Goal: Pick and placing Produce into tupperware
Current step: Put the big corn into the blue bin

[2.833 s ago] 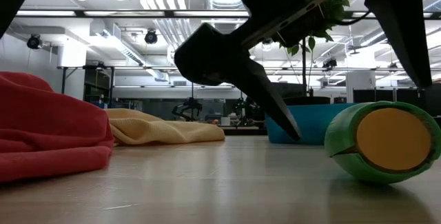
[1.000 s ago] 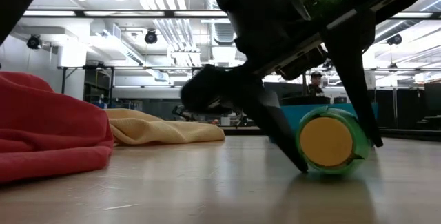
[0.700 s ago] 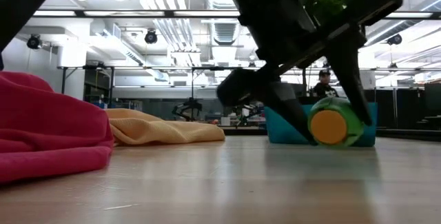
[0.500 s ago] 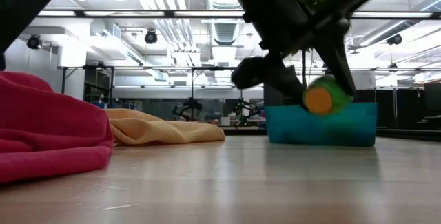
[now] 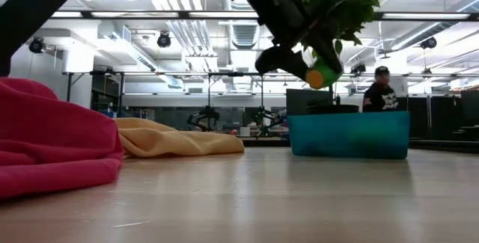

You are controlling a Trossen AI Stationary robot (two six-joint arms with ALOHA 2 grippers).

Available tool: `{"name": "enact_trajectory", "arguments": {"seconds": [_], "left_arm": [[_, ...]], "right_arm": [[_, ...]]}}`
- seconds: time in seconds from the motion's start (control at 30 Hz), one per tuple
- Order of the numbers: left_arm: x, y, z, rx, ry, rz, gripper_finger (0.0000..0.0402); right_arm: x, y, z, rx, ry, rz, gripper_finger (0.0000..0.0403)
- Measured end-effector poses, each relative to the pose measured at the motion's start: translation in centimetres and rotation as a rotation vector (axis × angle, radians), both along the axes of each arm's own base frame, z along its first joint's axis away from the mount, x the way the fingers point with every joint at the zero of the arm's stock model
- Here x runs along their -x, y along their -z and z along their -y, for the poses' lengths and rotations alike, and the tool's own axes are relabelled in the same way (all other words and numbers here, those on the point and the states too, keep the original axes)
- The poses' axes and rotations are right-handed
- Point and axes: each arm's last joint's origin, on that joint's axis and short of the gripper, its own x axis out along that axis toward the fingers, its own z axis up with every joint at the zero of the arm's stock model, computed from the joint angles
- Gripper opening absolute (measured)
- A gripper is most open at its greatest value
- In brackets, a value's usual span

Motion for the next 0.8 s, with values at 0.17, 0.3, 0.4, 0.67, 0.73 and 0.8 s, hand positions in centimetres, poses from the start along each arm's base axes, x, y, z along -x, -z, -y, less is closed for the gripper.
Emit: {"name": "enact_trajectory", "arguments": {"seconds": [0.17, 0.3, 0.4, 0.67, 0.73, 0.8], "left_arm": [[0.2, 0.1, -3.4, -0.030, -0.016, 0.005, 0.0190], [0.4, 0.4, -4.8, -0.064, -0.002, 0.005, 0.0190], [0.2, 0.5, -5.0, -0.066, 0.024, 0.039, 0.0195], [-0.2, 1.2, -5.0, -0.057, 0.072, 0.065, 0.0207], [-0.2, 1.7, -5.0, -0.070, 0.088, 0.051, 0.0208], [-0.5, 2.2, -5.0, -0.075, 0.094, 0.058, 0.0209]], "right_arm": [[0.0, 0.0, 0.0, -0.004, 0.000, 0.004, 0.0238], [0.0, 0.0, 0.0, -0.005, 0.000, 0.004, 0.0238], [0.0, 0.0, 0.0, -0.005, 0.000, 0.005, 0.0238], [0.0, 0.0, 0.0, -0.024, -0.002, 0.015, 0.0238], [0.0, 0.0, 0.0, -0.041, -0.003, 0.023, 0.0238], [0.0, 0.0, 0.0, -0.049, -0.005, 0.024, 0.0238]]}}
